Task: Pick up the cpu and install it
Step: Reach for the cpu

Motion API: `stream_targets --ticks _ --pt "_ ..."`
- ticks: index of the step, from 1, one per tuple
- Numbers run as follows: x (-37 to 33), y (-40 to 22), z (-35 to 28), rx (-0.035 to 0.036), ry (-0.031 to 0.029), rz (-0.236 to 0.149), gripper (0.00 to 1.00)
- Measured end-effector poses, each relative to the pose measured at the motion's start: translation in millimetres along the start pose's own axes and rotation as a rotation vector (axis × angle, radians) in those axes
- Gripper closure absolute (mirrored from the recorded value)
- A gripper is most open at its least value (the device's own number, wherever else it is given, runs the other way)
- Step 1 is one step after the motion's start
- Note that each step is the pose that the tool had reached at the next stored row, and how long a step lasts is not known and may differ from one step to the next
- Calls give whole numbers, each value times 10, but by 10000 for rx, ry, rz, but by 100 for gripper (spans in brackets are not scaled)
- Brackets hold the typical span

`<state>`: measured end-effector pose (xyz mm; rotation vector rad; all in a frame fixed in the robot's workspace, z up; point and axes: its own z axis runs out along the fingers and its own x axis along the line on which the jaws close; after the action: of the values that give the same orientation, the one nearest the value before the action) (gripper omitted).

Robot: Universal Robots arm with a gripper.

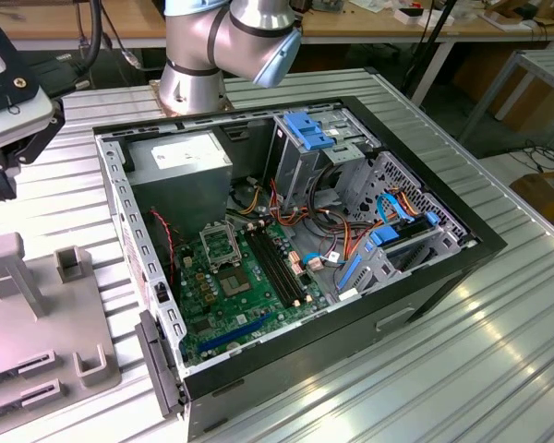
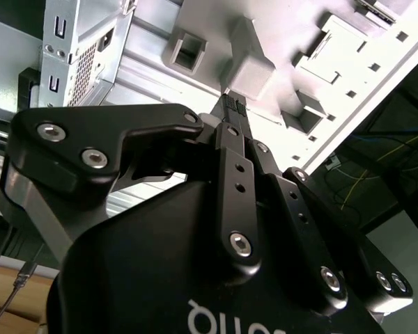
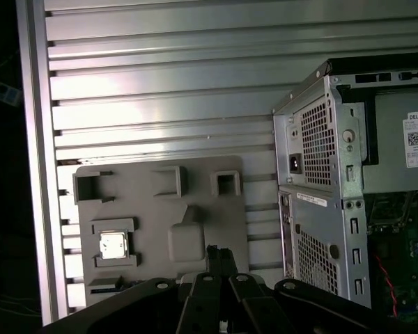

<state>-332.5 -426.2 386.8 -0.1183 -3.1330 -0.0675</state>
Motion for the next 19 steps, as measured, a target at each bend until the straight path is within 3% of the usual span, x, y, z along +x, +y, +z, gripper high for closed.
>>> stream_targets --ticks 19 --pt "75 -6 0 0 0 1 89"
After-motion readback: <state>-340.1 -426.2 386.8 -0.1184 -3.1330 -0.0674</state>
